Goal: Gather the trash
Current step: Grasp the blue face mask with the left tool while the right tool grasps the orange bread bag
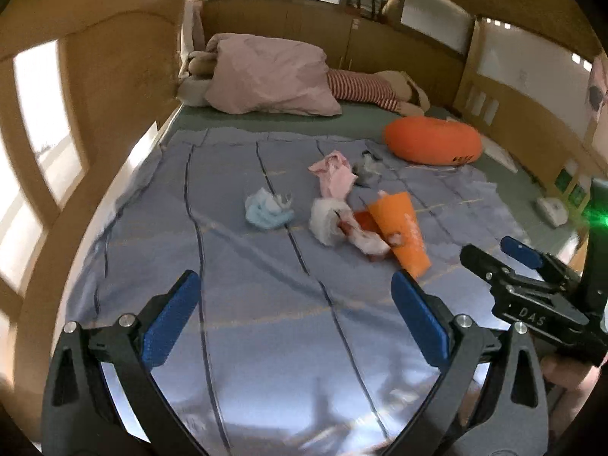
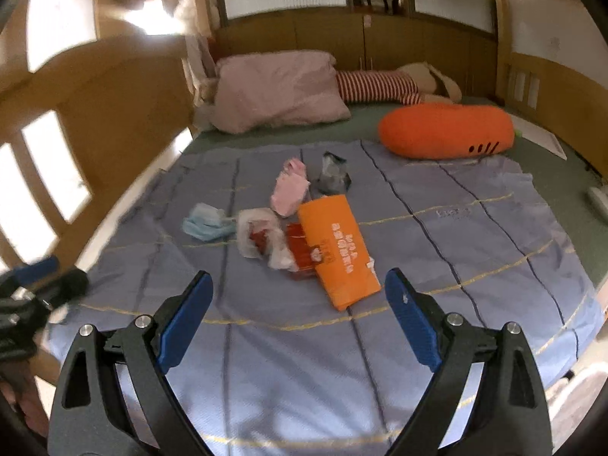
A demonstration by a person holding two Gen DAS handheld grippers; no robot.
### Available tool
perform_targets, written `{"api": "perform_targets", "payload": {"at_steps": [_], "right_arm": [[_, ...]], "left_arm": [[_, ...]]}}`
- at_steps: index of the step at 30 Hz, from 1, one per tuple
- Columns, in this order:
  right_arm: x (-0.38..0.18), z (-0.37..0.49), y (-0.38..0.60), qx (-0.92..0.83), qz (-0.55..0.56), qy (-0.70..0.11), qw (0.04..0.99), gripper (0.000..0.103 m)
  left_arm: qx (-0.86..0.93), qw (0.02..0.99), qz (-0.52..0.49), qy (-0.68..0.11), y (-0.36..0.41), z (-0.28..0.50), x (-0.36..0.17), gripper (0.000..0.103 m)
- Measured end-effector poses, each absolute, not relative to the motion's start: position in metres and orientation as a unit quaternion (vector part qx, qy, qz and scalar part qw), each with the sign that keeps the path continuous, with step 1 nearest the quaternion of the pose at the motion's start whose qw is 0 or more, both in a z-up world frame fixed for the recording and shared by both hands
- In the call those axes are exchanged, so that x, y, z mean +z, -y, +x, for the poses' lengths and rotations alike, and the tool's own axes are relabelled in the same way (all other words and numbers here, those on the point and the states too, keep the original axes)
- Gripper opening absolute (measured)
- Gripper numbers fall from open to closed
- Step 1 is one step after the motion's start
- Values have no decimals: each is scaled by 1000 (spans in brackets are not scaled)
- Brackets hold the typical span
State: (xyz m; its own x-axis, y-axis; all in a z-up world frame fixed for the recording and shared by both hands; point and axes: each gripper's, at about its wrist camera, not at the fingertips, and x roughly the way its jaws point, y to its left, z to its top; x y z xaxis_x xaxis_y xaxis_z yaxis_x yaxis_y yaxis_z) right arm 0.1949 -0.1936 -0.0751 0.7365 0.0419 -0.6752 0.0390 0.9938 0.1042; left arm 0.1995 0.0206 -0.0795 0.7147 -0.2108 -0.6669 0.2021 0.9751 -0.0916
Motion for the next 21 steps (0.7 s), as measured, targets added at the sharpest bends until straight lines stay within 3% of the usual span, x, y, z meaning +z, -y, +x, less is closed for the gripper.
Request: {"api": "perform_targets", "payload": {"at_steps": [5,15,19,21], "right_arm": [[-128,264,210,-21,52,-439,897,90],[-181,330,219,-38,51,-481,874,90],[-194,345,225,-25,66,-506,860,72],[-190,343,227,-23,64,-504,861,69]], "left_arm": [[-115,908,13,-404,-10,265,-121,100],[-100,897,0,-431,-6,361,-184,100],[-102,899,-8,-426,-3,394,-196,96],[-105,892,-12,-439,-2,408,-206,82]]}}
